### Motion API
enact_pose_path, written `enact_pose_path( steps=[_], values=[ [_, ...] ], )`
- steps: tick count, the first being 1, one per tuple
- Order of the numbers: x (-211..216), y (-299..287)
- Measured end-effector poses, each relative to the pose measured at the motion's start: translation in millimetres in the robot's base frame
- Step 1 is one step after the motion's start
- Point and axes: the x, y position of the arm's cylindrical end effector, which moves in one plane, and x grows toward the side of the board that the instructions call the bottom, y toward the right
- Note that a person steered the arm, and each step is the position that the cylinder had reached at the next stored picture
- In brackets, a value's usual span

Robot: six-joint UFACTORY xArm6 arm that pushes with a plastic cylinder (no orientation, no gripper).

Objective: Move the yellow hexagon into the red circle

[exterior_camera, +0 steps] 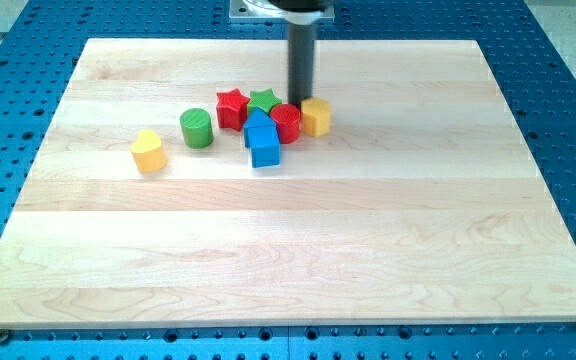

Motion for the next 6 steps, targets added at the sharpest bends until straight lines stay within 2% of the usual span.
enact_pose_path(
  steps=[1,2,3,5,6],
  values=[
    [26.6,41.2],
    [33.3,93.5],
    [70.1,103.1],
    [73.1,1.7],
    [88.7,54.8]
  ],
)
